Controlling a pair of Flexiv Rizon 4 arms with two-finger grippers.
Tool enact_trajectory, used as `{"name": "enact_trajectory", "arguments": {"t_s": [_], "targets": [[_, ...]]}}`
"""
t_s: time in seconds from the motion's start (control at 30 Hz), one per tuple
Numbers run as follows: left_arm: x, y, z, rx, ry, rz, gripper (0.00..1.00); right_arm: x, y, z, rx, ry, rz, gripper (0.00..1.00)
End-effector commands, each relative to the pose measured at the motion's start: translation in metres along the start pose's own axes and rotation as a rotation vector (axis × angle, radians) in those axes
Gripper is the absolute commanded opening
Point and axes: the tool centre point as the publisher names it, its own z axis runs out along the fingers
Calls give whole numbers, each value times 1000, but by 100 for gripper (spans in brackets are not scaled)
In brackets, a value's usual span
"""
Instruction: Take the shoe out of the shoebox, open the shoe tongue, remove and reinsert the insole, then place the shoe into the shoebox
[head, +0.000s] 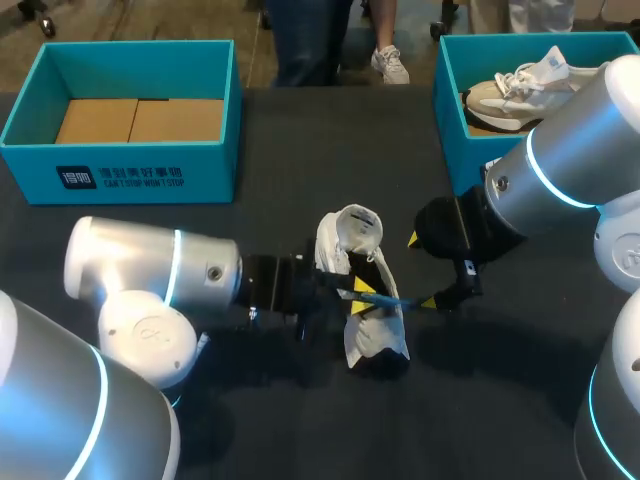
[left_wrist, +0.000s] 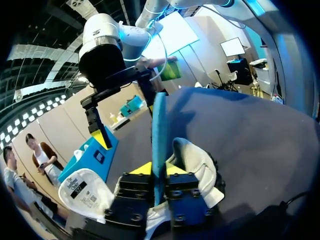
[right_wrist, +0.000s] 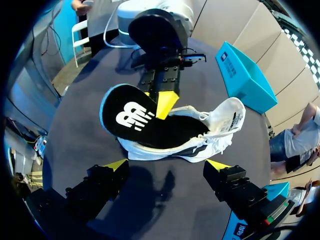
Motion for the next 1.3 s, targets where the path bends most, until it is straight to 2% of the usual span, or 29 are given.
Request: {"name": "enact_trajectory", "arguments": {"t_s": [0.03,0.4,0.7,0.93,1.23,1.27,1.3], "targets": [[-2,2,4,-6,-6,17,0,1,0,0,-1,-2,-1,100],[-3,7,5,24,-119,161,0,1,0,0,-1,-2,-1,100],[-10,14,0,-15,-138,194,0,1,0,0,-1,-2,-1,100],[-17,16,2,-37,-141,217,0,1,0,0,-1,-2,-1,100],[-3,19,6,-41,-74,173,0,1,0,0,-1,-2,-1,100],[-3,18,4,-49,-68,162,20,1,0,0,-1,-2,-1,100],[-4,17,3,-52,-67,163,31,1,0,0,-1,-2,-1,100]]}}
